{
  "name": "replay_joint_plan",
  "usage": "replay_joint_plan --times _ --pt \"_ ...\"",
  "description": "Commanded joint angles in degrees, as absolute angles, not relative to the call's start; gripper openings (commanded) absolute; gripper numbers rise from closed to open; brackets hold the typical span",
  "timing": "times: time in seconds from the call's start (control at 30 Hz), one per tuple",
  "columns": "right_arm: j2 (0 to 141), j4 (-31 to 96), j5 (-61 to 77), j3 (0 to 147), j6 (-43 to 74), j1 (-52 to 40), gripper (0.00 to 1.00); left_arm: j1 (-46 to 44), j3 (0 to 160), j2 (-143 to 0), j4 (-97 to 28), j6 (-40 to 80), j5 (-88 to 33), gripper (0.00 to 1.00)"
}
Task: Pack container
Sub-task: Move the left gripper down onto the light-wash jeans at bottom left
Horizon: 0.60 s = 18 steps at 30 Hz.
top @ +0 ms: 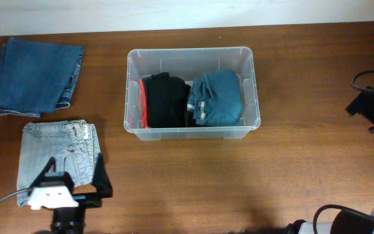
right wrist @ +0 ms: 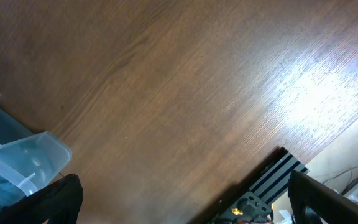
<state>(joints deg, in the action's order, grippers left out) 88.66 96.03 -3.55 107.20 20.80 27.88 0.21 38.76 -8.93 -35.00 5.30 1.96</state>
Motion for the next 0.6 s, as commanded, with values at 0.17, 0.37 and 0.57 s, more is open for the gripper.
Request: replay_joint_plan --times 0.17,0.37,0.57 --pt "88.49 96.03 -3.46 107.02 21.1 28.23 0.99 0.6 55.61 -21.56 -43.81 8.29 7.46 0.99" --pt "88.49 96.03 -3.46 107.02 21.1 28.25 0.99 0.6 55.51 -22.33 -43.68 8.12 8.03 1.0" --pt "88.49 96.03 -3.46 107.02 21.1 28.23 0.99 0.6 61.04 -35.35 -46.0 8.19 10.74 0.99"
